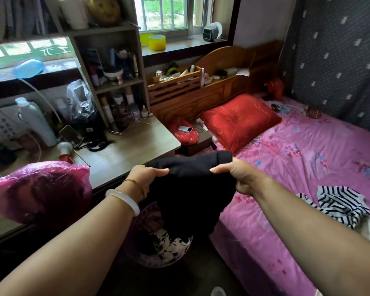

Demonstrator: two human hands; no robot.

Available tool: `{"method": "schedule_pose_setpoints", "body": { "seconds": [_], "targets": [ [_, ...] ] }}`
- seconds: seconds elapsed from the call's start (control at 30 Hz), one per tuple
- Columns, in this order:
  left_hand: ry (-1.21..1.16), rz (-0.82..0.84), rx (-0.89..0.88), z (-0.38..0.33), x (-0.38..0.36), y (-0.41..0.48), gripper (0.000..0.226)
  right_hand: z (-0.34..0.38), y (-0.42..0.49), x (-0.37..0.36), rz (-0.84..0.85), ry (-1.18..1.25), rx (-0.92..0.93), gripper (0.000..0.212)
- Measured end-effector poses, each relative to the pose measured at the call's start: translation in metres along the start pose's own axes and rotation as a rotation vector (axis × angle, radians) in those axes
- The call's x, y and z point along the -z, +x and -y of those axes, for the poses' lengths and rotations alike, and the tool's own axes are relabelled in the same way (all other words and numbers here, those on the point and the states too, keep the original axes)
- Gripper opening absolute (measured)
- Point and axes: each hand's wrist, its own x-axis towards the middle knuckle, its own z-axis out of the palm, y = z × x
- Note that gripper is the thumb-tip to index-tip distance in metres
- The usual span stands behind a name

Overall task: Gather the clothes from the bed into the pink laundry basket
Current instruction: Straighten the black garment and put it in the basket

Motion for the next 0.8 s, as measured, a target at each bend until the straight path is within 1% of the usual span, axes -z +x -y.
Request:
{"method": "schedule_pose_setpoints", "body": {
  "seconds": [0.07, 0.1, 0.13, 0.17, 0.2, 0.23, 0.27, 0.3, 0.33, 0.4, 0.43, 0.5, 0.57, 0.6, 0.67, 0.7, 0.73, 0.77, 0.8],
  "targets": [
    [-0.069, -0.042, 0.009, -0.001, 0.002, 0.005, 0.027, 0.008, 0.004, -0.002, -0.131, 0.023, -0.081, 0.008],
    [-0.092, -0.05, -0.018, -0.001, 0.004, 0.009, 0.027, 0.012, 0.006, -0.003, -0.19, 0.054, -0.116, 0.004],
    [-0.095, -0.056, -0.055, 0.0, 0.006, 0.012, 0.038, 0.014, 0.007, -0.004, -0.237, 0.081, -0.127, 0.005],
    [-0.077, -0.042, -0.087, 0.002, 0.008, 0.015, 0.059, 0.015, 0.009, -0.004, -0.267, 0.098, -0.107, 0.008],
    [-0.031, -0.021, -0.119, 0.003, 0.009, 0.015, 0.079, 0.014, 0.012, -0.004, -0.277, 0.095, -0.065, 0.03],
    [0.045, 0.011, -0.161, 0.005, 0.008, 0.016, 0.093, 0.013, 0.015, -0.005, -0.261, 0.081, -0.025, 0.056],
    [0.159, 0.042, -0.226, 0.007, 0.007, 0.017, 0.098, 0.012, 0.014, -0.006, -0.232, 0.06, 0.013, 0.071],
    [0.312, 0.048, -0.297, 0.008, 0.005, 0.018, 0.096, 0.011, 0.013, -0.008, -0.189, 0.029, 0.033, 0.072],
    [0.486, 0.032, -0.361, 0.009, 0.002, 0.018, 0.087, 0.012, 0.012, -0.01, -0.137, -0.002, 0.038, 0.067],
    [0.748, -0.068, -0.449, 0.01, -0.001, 0.018, 0.057, 0.017, 0.007, -0.012, -0.069, -0.076, 0.033, 0.056],
    [0.794, -0.134, -0.463, 0.009, -0.002, 0.017, 0.043, 0.018, 0.007, -0.012, -0.057, -0.133, 0.038, 0.052],
    [0.79, -0.253, -0.505, 0.009, 0.0, 0.019, 0.026, 0.022, 0.006, -0.009, -0.056, -0.307, 0.053, 0.046],
    [0.776, -0.332, -0.582, 0.01, 0.001, 0.022, 0.023, 0.026, 0.003, -0.007, -0.055, -0.511, 0.064, 0.033],
    [0.774, -0.347, -0.633, 0.009, 0.0, 0.022, 0.021, 0.028, 0.001, -0.006, -0.044, -0.622, 0.054, 0.025],
    [0.774, -0.297, -0.731, 0.007, -0.003, 0.018, 0.02, 0.036, -0.005, -0.008, -0.028, -0.924, -0.005, 0.012],
    [0.78, -0.231, -0.772, 0.006, -0.005, 0.017, 0.021, 0.042, -0.01, -0.01, -0.029, -1.13, -0.033, 0.012],
    [0.797, -0.158, -0.798, 0.004, -0.008, 0.016, 0.022, 0.047, -0.014, -0.013, -0.036, -1.343, -0.043, 0.02],
    [0.815, -0.091, -0.806, 0.003, -0.012, 0.013, 0.022, 0.051, -0.018, -0.017, -0.046, -1.508, -0.026, 0.034],
    [0.83, -0.039, -0.809, 0.002, -0.016, 0.009, 0.022, 0.052, -0.02, -0.021, -0.042, -1.564, 0.014, 0.049]
  ]
}}
